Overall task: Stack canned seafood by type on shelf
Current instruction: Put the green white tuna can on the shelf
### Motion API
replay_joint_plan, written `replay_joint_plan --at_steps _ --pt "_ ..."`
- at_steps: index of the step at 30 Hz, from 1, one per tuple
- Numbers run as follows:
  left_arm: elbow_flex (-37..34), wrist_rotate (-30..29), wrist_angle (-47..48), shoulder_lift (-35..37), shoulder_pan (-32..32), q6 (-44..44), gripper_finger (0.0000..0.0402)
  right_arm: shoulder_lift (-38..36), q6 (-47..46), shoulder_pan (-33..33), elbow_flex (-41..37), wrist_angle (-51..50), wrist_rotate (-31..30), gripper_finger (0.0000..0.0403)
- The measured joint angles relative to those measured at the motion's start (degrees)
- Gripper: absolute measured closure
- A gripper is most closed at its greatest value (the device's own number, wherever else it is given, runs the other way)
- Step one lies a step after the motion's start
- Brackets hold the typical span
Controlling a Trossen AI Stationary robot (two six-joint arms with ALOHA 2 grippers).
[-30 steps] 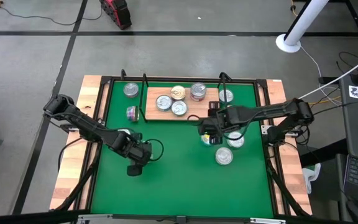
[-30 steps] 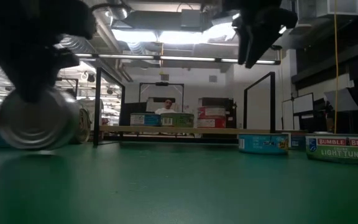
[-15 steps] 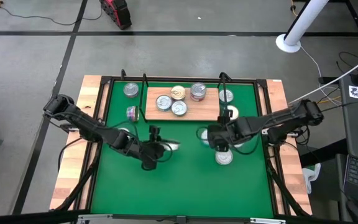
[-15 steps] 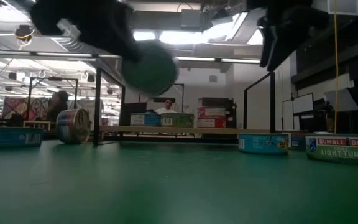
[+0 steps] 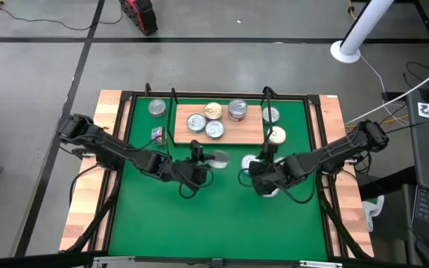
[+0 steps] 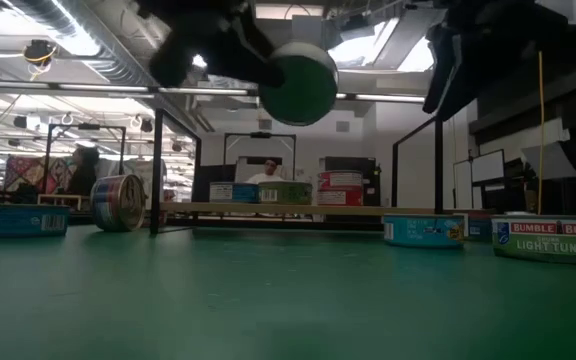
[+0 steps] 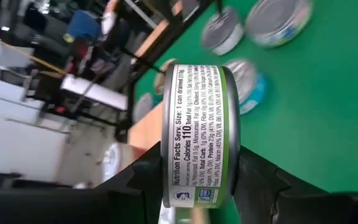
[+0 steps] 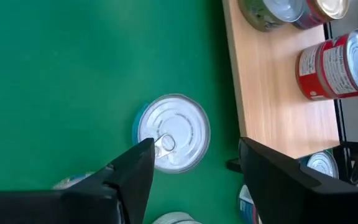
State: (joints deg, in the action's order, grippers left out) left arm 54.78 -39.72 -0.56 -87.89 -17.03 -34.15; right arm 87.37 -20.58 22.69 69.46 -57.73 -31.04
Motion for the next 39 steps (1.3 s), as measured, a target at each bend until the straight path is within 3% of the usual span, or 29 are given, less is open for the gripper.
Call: replay_joint_plan --at_steps 13,20,25,39 --pt "0.02 -0.63 -18.44 -13.33 9.15 -16.66 0.0255 0.00 0.03 0.20 0.03 2.41 -2.42 0.0171" --pt "0.02 -0.39 -27.98 -20.27 14.12 -16.94 0.0251 0.00 0.04 0.18 0.05 2.64 -2.44 0.0171" --pt "0.02 5.04 -32.31 -22.95 16.98 -16.64 0.0250 0.00 0.07 0.18 0.05 2.90 -2.90 0.0171" --pt "0.15 10.57 -36.52 -26.98 20.91 -15.50 0.0249 0.00 0.07 0.18 0.06 4.15 -2.90 0.0171"
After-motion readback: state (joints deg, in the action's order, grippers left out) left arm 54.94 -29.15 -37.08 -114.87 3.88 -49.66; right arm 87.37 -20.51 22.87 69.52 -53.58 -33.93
